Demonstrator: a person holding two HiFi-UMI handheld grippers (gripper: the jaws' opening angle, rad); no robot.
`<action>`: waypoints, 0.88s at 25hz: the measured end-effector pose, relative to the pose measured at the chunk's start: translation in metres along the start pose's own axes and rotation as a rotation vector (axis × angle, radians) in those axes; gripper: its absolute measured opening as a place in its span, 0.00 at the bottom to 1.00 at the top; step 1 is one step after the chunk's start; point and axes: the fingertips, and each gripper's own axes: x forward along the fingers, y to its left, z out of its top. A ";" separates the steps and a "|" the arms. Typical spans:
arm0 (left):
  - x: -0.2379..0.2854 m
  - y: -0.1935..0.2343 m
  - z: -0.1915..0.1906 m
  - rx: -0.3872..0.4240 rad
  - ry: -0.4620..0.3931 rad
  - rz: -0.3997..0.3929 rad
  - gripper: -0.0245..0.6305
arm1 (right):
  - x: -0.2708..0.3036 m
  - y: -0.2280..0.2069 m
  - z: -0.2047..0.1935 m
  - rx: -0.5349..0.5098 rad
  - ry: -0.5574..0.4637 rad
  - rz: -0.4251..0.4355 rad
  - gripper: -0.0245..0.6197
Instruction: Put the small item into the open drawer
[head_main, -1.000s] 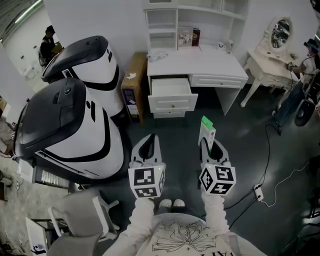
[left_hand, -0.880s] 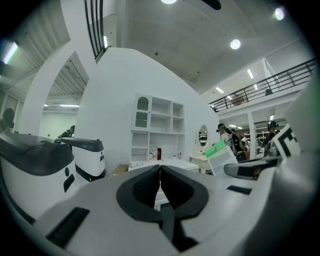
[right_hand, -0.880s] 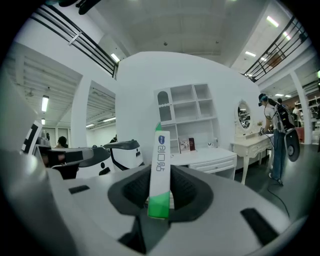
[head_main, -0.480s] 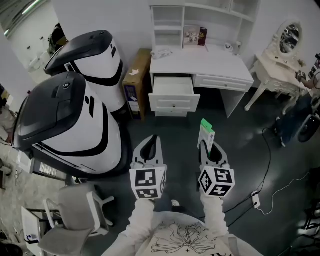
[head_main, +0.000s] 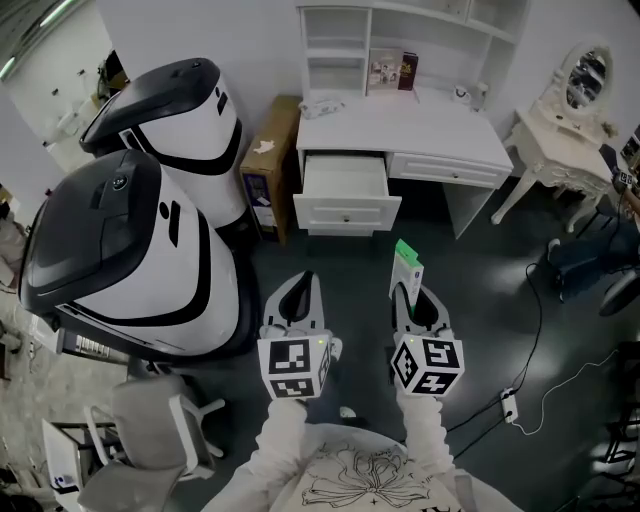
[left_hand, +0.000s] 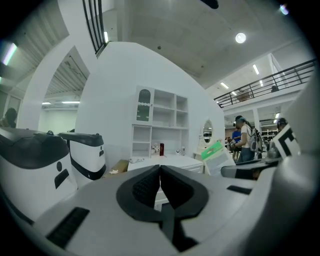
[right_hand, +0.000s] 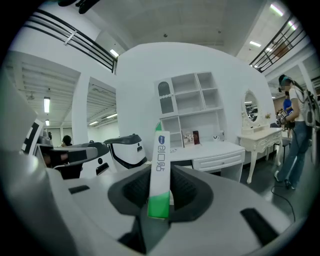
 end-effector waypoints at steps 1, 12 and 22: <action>0.010 0.003 0.002 0.000 -0.001 -0.003 0.05 | 0.009 -0.001 0.003 -0.002 0.000 0.001 0.18; 0.138 0.051 0.034 -0.002 0.000 -0.055 0.05 | 0.140 -0.016 0.046 0.008 0.001 -0.032 0.18; 0.232 0.099 0.051 -0.012 0.003 -0.082 0.05 | 0.239 -0.020 0.070 0.001 0.014 -0.057 0.18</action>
